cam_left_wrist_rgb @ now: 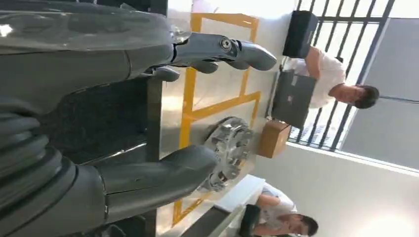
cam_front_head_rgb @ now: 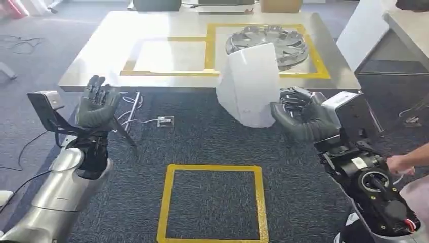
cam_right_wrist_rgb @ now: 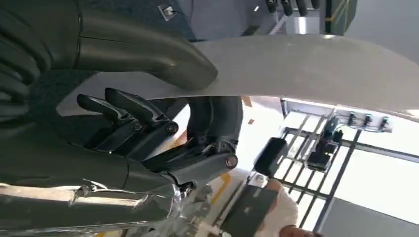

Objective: Take the parts from the cabinet and place them on the table.

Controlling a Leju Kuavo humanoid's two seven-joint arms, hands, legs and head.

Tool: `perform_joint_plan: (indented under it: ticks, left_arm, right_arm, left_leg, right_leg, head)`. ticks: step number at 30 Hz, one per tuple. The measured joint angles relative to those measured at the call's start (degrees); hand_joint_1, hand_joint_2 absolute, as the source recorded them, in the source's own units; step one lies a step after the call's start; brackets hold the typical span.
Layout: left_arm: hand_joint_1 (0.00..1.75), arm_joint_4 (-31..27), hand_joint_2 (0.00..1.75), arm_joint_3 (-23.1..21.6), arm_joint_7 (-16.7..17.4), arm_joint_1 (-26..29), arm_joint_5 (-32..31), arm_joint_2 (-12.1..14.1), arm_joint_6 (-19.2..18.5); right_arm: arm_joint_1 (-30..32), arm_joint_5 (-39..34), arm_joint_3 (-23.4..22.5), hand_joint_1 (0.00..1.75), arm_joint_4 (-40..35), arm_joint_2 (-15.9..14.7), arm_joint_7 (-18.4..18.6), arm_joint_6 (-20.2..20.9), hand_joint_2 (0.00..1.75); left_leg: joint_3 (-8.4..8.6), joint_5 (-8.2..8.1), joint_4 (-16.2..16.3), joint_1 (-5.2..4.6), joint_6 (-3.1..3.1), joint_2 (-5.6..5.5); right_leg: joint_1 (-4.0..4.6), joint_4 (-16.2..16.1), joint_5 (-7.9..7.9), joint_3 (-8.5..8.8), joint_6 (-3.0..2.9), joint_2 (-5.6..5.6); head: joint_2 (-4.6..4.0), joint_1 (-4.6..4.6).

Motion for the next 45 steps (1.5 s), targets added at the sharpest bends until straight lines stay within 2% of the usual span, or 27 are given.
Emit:
perform_joint_plan:
  ticks: [1, 2, 4, 5, 6, 8, 10, 11, 12, 14, 15, 16, 19, 21, 24, 25, 27, 29, 30, 31, 34, 36, 38, 40, 41, 42, 45]
  left_arm:
    - [0.0, -0.02, 1.75, 0.0, 0.04, 0.03, 0.02, -0.04, 0.02]
    - [0.0, -0.04, 1.75, -0.04, 0.07, 0.02, 0.0, -0.07, 0.02]
    - [0.0, -0.17, 1.75, -0.02, 0.04, -0.39, 0.0, -0.07, 0.02]
    - [0.0, -0.15, 1.75, -0.02, 0.02, -0.39, 0.0, -0.04, 0.04]
    - [0.0, -0.15, 1.75, -0.04, 0.02, -0.45, 0.0, -0.04, 0.04]
    - [0.0, -0.11, 1.75, -0.04, 0.02, -0.18, 0.02, -0.04, 0.07]
    - [0.0, 0.0, 1.75, -0.04, 0.02, 0.19, 0.02, 0.07, 0.11]
    - [0.0, 0.0, 1.75, -0.04, 0.02, 0.27, 0.04, 0.11, 0.11]
    - [0.0, 0.0, 1.75, -0.04, 0.02, 0.26, 0.04, 0.11, 0.11]
    - [0.0, 0.0, 1.75, -0.04, 0.02, 0.19, 0.04, 0.15, 0.11]
    - [0.0, 0.0, 1.75, -0.02, 0.02, 0.18, 0.04, 0.2, 0.11]
    - [0.0, 0.02, 1.75, -0.04, 0.04, 0.07, 0.06, 0.2, 0.15]
    - [0.0, -0.02, 1.75, -0.04, 0.04, -0.2, 0.0, 0.15, 0.2]
    - [0.0, -0.02, 1.75, -0.02, 0.02, -0.39, -0.17, 0.13, 0.24]
    - [0.0, -0.02, 1.75, -0.02, 0.02, -0.41, -0.15, 0.02, 0.11]
    - [0.0, 0.0, 1.75, -0.02, 0.02, -0.34, -0.15, -0.02, 0.04]
    - [0.0, 0.02, 1.75, -0.02, 0.0, -0.37, -0.13, -0.09, -0.18]
    - [0.0, 0.02, 1.75, -0.02, -0.09, -0.43, -0.13, -0.17, -0.46]
    - [0.0, 0.02, 1.75, -0.02, -0.18, -0.5, -0.15, -0.24, -0.5]
    - [0.0, 0.06, 1.75, -0.02, -0.26, -0.67, -0.11, -0.28, -0.55]
    - [0.0, 0.15, 1.75, -0.04, -0.52, -0.87, 0.0, -0.46, -0.59]
    - [0.0, 0.26, 1.75, -0.07, -0.68, -1.02, -0.11, -0.57, -0.65]
    - [0.0, 0.46, 1.75, -0.07, -0.83, -1.35, -0.22, -0.63, -0.81]
    - [0.0, 0.7, 1.75, -0.07, -0.87, -1.18, -0.33, -0.72, -0.96]
    - [0.0, 0.87, 1.75, -0.07, -0.9, -1.18, -0.33, -0.76, -0.96]
    - [0.0, 1.03, 1.75, -0.07, -1.0, -1.22, -0.35, -0.81, -0.96]
    - [0.0, 1.03, 1.75, -0.07, -1.22, -1.44, -0.44, -0.92, -0.77]
  right_arm:
    - [0.12, 0.0, 0.04, 1.75, 0.02, 0.0, 0.15, 0.02, 1.75]
    - [0.12, 0.0, 0.02, 1.75, -0.04, 0.0, 0.09, 0.02, 1.75]
    - [-0.16, 0.0, -0.15, 1.75, -0.15, 0.0, 0.07, 0.0, 1.75]
    - [-0.16, 0.0, -0.15, 1.75, -0.15, 0.0, 0.04, 0.0, 1.75]
    - [-0.28, 0.0, -0.13, 1.75, -0.15, 0.0, -0.02, 0.0, 1.75]
    - [-0.07, 0.0, 0.0, 1.75, -0.11, 0.0, -0.02, 0.04, 1.75]
    - [0.05, 0.02, 0.0, 1.75, 0.13, 0.0, -0.07, 0.06, 1.75]
    - [0.14, 0.02, 0.04, 1.75, 0.22, 0.0, -0.11, 0.13, 1.75]
    - [0.14, 0.09, 0.09, 1.75, 0.31, 0.02, -0.2, 0.17, 1.75]
    - [0.1, 0.15, 0.07, 1.75, 0.35, 0.04, -0.48, 0.17, 1.75]
    - [0.0, 0.15, 0.07, 1.75, 0.42, 0.04, -0.59, 0.17, 1.75]
    - [-0.01, 0.17, 0.09, 1.75, 0.46, 0.04, -0.61, 0.17, 1.75]
    - [-0.26, 0.17, 0.04, 1.75, 0.5, 0.04, -0.74, 0.17, 1.75]
    - [-0.43, 0.17, -0.02, 1.75, 0.5, 0.04, -0.81, 0.17, 1.75]
    - [-0.43, 0.17, -0.02, 1.75, 0.52, 0.04, -0.81, 0.18, 1.75]
    - [-0.38, 0.17, -0.04, 1.75, 0.55, 0.04, -0.79, 0.15, 1.75]
    - [-0.36, 0.17, -0.07, 1.75, 0.66, 0.04, -0.79, 0.07, 1.75]
    - [-0.37, 0.17, -0.2, 1.75, 0.66, 0.04, -0.79, 0.0, 1.75]
    - [-0.39, 0.17, -0.35, 1.75, 0.66, 0.04, -0.81, -0.02, 1.75]
    - [-0.48, 0.17, -0.46, 1.75, 0.66, 0.04, -0.83, -0.11, 1.75]
    - [-0.25, 0.17, -0.5, 1.75, 0.55, 0.04, -0.81, -0.17, 1.75]
    - [-0.34, 0.39, -0.72, 1.75, 0.48, 0.04, -0.66, -0.39, 1.75]
    - [-0.4, 0.44, -0.72, 1.75, 0.35, 0.04, -0.52, -0.42, 1.75]
    - [-0.29, 0.5, -0.72, 1.75, 0.39, 0.04, -0.44, -0.42, 1.75]
    - [-0.31, 0.5, -0.72, 1.75, 0.46, 0.04, -0.46, -0.37, 1.75]
    - [-0.42, 0.65, -0.66, 1.75, 0.59, 0.04, -0.52, -0.13, 1.75]
    - [-1.38, 1.2, -0.5, 1.75, 1.09, 0.24, -1.14, 0.44, 1.75]
  left_leg:
    - [-0.09, -0.61, -0.61, -0.05, -0.51, -0.25]
    - [0.6, -0.77, -0.54, 0.06, -0.73, -0.26]
    - [0.95, -0.81, -0.09, 0.02, -1.09, -0.31]
    - [-0.29, -0.53, 2.58, 0.22, -1.28, 0.0]
    - [-3.35, -0.21, 7.48, 0.14, -1.54, 0.16]
    - [-9.47, -3.57, 15.6, 0.22, -2.05, 0.19]
    - [-13.15, -7.35, 17.94, 0.21, -2.23, 0.21]
    - [-13.48, -6.56, 16.1, 0.19, -2.16, 0.22]
    - [-12.87, -3.69, 12.48, 0.19, -2.0, 0.22]
    - [-9.94, 5.82, 1.79, 0.04, -1.2, 0.26]
    - [-9.46, 8.23, -1.27, -0.2, -0.73, 0.21]
    - [-9.2, 6.96, -1.03, -0.41, -0.57, 0.4]
    - [-8.33, 7.55, -1.29, -0.32, 0.31, 0.3]
    - [-6.95, 7.29, -1.55, -0.04, 0.79, 0.34]
    - [-6.56, 6.65, -1.47, -0.04, 1.05, 0.35]
    - [-6.46, 6.4, -1.41, -0.04, 1.04, 0.34]
    - [-5.96, 5.8, -1.18, -0.03, 0.87, 0.24]
    - [-5.06, 5.15, -0.99, -0.04, 0.51, 0.2]
    - [-4.83, 4.9, -0.97, -0.06, 0.28, 0.2]
    - [-4.96, 4.81, -0.76, -0.27, 0.04, 0.16]
    - [-4.98, 4.9, -0.29, -0.48, -0.78, 0.18]
    - [-5.74, 3.26, 1.5, -0.25, -1.24, 0.35]
    - [-10.24, -0.99, 10.28, -0.08, -1.95, 0.35]
    - [-14.72, -3.82, 18.14, 0.09, -2.3, 0.36]
    - [-15.23, -3.36, 18.4, 0.16, -2.33, 0.37]
    - [-14.33, -1.72, 16.02, 0.22, -2.31, 0.38]
    - [-6.94, 5.88, 0.39, 0.32, -1.87, 0.59]
  right_leg:
    - [0.09, 1.11, -0.98, 1.36, -0.23, 0.08]
    - [0.21, 0.93, -0.94, 1.17, -0.53, 0.25]
    - [0.03, 0.73, -1.36, 2.54, -1.21, 0.05]
    - [-0.13, 0.35, -1.63, 3.2, -1.43, 0.15]
    - [-0.21, 0.33, -1.97, 3.74, -1.74, 0.1]
    - [-0.21, 0.33, -2.76, 4.51, -1.8, 0.13]
    - [-0.21, 0.34, -3.79, 5.59, -1.9, 0.33]
    - [-0.19, 0.39, -4.39, 6.28, -1.87, 0.43]
    - [-0.13, 0.46, -4.97, 6.96, -1.83, 0.49]
    - [-0.05, 0.56, -6.3, 8.14, -1.61, 0.54]
    - [0.2, 0.89, -6.83, 8.51, -1.31, 0.57]
    - [0.24, 0.74, -7.2, 8.45, -0.99, 0.82]
    - [0.28, 0.99, -7.7, 9.37, -0.05, 0.85]
    - [0.05, 4.18, -9.65, 8.17, 0.68, 0.24]
    - [-0.25, 18.05, -15.02, 0.43, 1.47, 0.14]
    - [-0.37, 20.22, -15.56, -1.3, 1.63, 0.12]
    - [-0.5, 16.29, -12.17, -0.69, 1.68, 0.07]
    - [-0.43, 5.74, -5.61, 3.51, 1.07, 0.04]
    - [-0.24, 1.82, -4.07, 4.74, 0.4, 0.02]
    - [0.18, 0.76, -6.19, 4.96, 0.13, -0.04]
    - [0.05, 0.9, -4.84, 5.91, -1.06, 0.06]
    - [-0.33, 0.25, -4.42, 6.77, -1.53, 0.11]
    - [-0.33, 0.28, -4.45, 6.72, -1.72, 0.11]
    - [-0.28, 0.34, -4.56, 6.6, -1.83, 0.1]
    - [-0.28, 0.4, -4.63, 6.6, -1.84, 0.1]
    - [-0.29, 0.47, -4.71, 6.61, -1.8, 0.11]
    - [-0.28, 1.02, -5.26, 6.66, -1.32, 0.15]
  head:
    - [0.0, -0.04]
    - [0.02, -0.64]
    - [0.0, -0.64]
    - [0.0, -0.57]
    - [0.02, -1.14]
    - [0.02, -2.01]
    - [0.0, -2.47]
    - [0.0, -2.8]
    - [0.0, -3.08]
    - [0.0, -3.61]
    - [0.0, -3.72]
    - [0.0, -3.68]
    - [0.0, -3.34]
    - [0.0, -2.97]
    - [0.0, -2.12]
    - [0.0, -1.95]
    - [0.0, -1.29]
    - [0.0, -0.68]
    - [0.0, -0.39]
    - [0.0, -0.42]
    - [0.0, -0.96]
    - [0.0, -1.02]
    - [0.0, -2.3]
    - [0.02, -2.54]
    - [0.0, -2.78]
    - [0.0, -3.06]
    - [0.0, -3.76]
